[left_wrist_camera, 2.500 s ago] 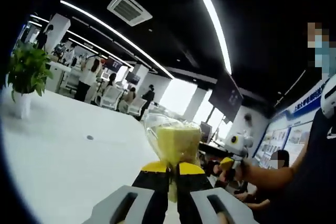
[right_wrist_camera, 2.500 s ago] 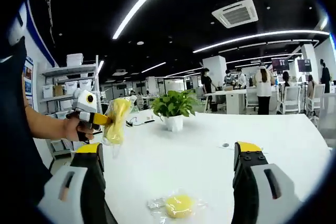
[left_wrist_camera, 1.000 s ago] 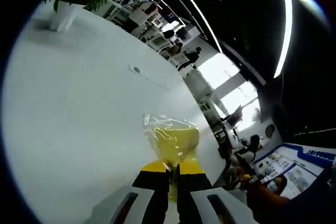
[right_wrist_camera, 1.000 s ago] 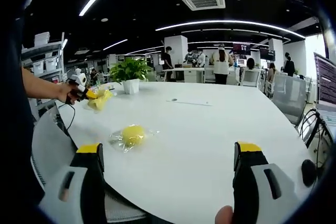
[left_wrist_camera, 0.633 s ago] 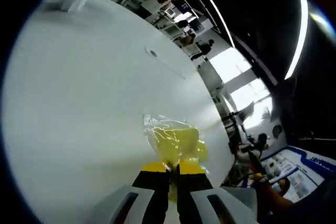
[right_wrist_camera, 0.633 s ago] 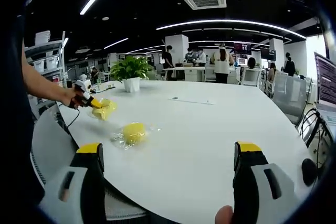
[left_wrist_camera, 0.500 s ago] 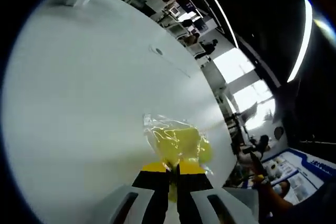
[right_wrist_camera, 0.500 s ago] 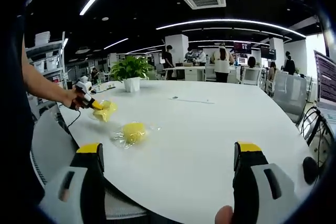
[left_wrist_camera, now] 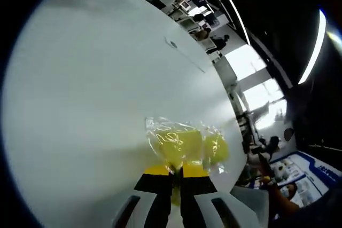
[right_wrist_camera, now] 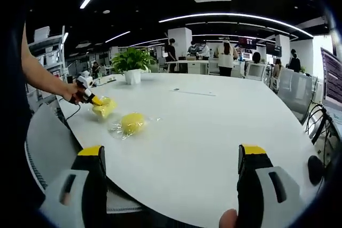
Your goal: Compare the silicone blocks by pressing each to a similar depth, holding the contact briefly, and releasing to observe deformation and rebound differences across the visible hardness samples.
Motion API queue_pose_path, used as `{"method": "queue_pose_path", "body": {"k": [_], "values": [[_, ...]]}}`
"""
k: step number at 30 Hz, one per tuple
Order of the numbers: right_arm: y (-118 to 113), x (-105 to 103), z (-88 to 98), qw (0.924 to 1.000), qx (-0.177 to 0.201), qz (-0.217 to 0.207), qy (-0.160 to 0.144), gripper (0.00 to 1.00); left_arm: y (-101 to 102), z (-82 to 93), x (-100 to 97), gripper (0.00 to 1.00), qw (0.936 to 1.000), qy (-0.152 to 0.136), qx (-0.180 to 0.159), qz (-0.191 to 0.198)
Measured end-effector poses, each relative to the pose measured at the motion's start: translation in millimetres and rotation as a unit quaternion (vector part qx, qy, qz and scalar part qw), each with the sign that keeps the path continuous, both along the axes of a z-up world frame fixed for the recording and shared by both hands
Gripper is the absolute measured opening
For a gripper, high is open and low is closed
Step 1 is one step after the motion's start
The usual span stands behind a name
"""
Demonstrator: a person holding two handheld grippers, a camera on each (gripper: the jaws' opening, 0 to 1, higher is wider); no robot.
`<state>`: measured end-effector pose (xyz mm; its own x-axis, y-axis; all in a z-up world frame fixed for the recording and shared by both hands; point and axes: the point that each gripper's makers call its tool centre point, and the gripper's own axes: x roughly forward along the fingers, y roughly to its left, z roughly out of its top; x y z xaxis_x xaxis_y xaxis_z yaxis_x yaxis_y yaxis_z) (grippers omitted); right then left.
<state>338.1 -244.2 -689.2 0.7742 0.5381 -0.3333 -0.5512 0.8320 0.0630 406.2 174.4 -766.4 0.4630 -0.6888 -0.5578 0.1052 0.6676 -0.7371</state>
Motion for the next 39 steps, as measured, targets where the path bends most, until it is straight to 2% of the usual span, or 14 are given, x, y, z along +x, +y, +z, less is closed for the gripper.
{"method": "queue_pose_path", "body": {"k": [6, 8, 13, 16, 20, 22, 25, 27, 28, 29, 30, 31, 33, 39], "values": [[8.5, 0.4, -5.7, 1.0000, -0.002, 0.001, 0.003, 0.97, 8.4, -14.7, -3.0, 0.03, 0.9998, 0.020, -0.002, 0.005], [10.4, -0.7, -9.8, 0.9999, -0.007, 0.002, 0.010, 0.97, 15.5, -23.4, -2.5, 0.03, 0.9995, 0.027, 0.016, 0.012], [14.9, -5.2, -16.3, 0.9997, -0.010, 0.006, 0.020, 0.97, 10.1, -20.3, -4.1, 0.04, 0.9995, 0.008, 0.032, -0.002], [17.0, -6.1, -16.7, 0.9998, -0.008, 0.006, 0.019, 0.97, 20.4, -22.3, -1.2, 0.06, 0.9990, -0.007, 0.045, -0.005], [17.1, -6.6, -14.8, 0.9999, -0.001, 0.000, 0.015, 0.97, 18.8, -20.8, 0.1, 0.09, 0.9979, -0.026, 0.059, -0.004], [17.3, -7.9, -15.5, 0.9998, 0.001, -0.002, 0.017, 0.97, 17.9, -20.0, 0.9, 0.17, 0.9922, -0.076, 0.094, -0.031], [17.8, -9.2, -15.0, 0.9999, 0.001, -0.001, 0.017, 0.97, 11.7, -24.7, -10.7, 0.32, 0.9867, -0.086, 0.116, -0.074], [16.7, -10.0, -12.3, 0.9999, 0.000, 0.000, 0.014, 0.97, 9.5, -21.7, -6.3, 0.38, 0.9834, -0.114, 0.120, -0.074], [15.3, -9.7, -11.0, 0.9999, 0.000, -0.002, 0.013, 0.97, 9.0, -19.9, -6.5, 0.47, 0.9822, -0.121, 0.121, -0.076], [15.0, -9.5, -10.1, 0.9999, 0.001, -0.003, 0.012, 0.97, 7.2, -13.5, -3.0, 0.55, 0.9728, -0.169, 0.133, -0.087], [14.5, -9.1, -9.5, 0.9999, 0.002, -0.004, 0.012, 0.97, 5.4, -10.1, -2.7, 0.63, 0.9686, -0.187, 0.137, -0.090], [14.5, -8.5, -8.8, 0.9999, 0.005, -0.005, 0.011, 0.97, 4.6, -8.2, -3.5, 0.72, 0.9682, -0.190, 0.137, -0.088], [14.4, -6.7, -9.8, 0.9999, 0.006, -0.007, 0.014, 0.97, 3.8, -4.0, -5.7, 0.79, 0.9691, -0.193, 0.128, -0.085], [15.5, -0.3, -4.3, 0.9999, 0.006, -0.006, 0.008, 0.97, 18.7, 22.4, -1.4, 0.98, 0.9494, -0.268, 0.151, -0.063]]}}
